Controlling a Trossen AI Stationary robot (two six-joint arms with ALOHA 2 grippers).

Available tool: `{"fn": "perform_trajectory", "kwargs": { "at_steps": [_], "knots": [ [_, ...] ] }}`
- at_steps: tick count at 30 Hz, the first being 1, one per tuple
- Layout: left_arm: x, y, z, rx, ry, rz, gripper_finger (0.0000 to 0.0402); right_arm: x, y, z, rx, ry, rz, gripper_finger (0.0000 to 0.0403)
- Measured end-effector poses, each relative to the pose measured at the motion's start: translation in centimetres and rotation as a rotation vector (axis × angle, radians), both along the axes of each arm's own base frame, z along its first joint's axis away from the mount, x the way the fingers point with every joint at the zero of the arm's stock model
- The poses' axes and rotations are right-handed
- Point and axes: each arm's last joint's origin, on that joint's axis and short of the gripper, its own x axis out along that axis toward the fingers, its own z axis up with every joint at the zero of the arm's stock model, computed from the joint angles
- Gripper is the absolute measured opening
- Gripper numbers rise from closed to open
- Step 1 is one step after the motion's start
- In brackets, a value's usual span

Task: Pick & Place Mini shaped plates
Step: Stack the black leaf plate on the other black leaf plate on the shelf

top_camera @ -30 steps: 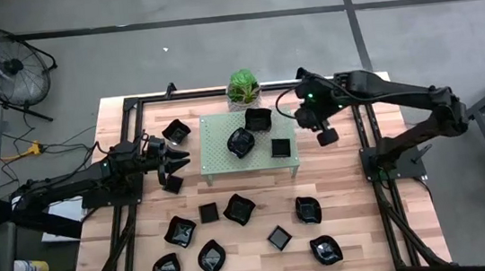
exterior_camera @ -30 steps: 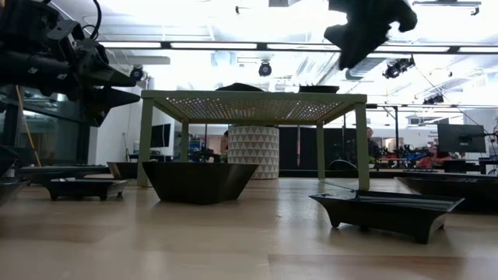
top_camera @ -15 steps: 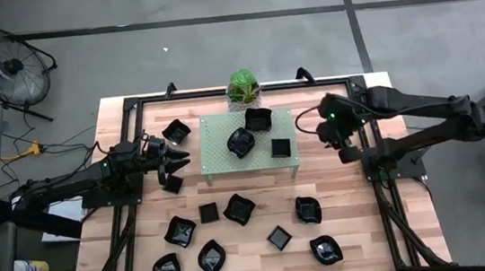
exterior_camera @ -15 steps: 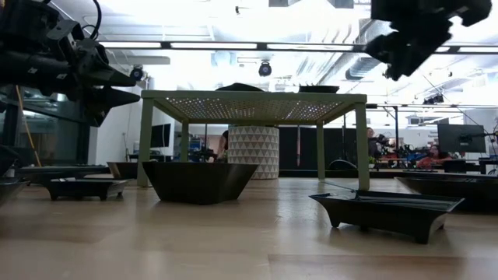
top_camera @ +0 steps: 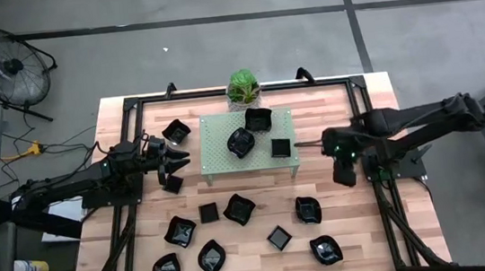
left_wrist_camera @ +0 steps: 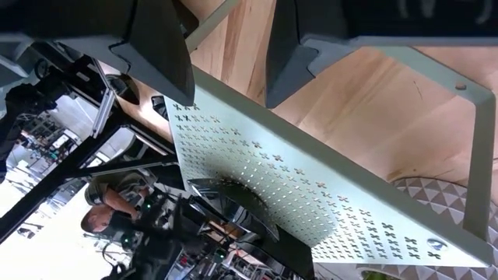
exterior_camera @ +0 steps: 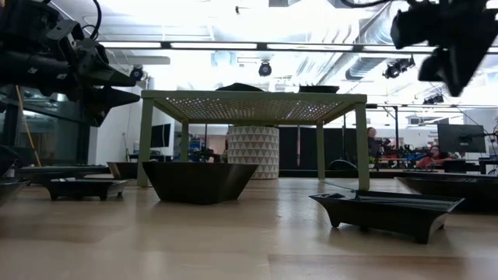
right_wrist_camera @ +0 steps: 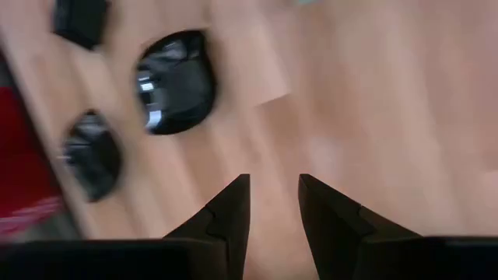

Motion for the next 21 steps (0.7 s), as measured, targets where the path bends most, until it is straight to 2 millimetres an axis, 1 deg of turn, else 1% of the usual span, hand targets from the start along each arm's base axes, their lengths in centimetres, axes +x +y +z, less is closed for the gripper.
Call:
{"fn": "perform_trajectory", "kwargs": {
  "at_steps": [3, 10, 15, 21],
  "knots": [
    [0.0, 0.0, 0.0, 0.000, 0.000, 0.000, 0.0156, 0.1, 1.1, -1.5, 0.097, 0.030, -0.098, 0.0106],
    [0.0, 0.0, 0.0, 0.000, 0.000, 0.003, 0.0156, 0.4, 3.7, -5.1, 0.223, 0.039, -0.243, 0.0106],
    [0.0, 0.0, 0.0, 0.001, 0.000, 0.003, 0.0156, 1.0, 4.5, -6.9, 0.220, 0.124, -0.351, 0.0106],
    [0.0, 0.0, 0.0, 0.001, 0.000, 0.003, 0.0156, 1.9, 5.4, -8.5, 0.210, 0.208, -0.431, 0.0106]
  ]
}}
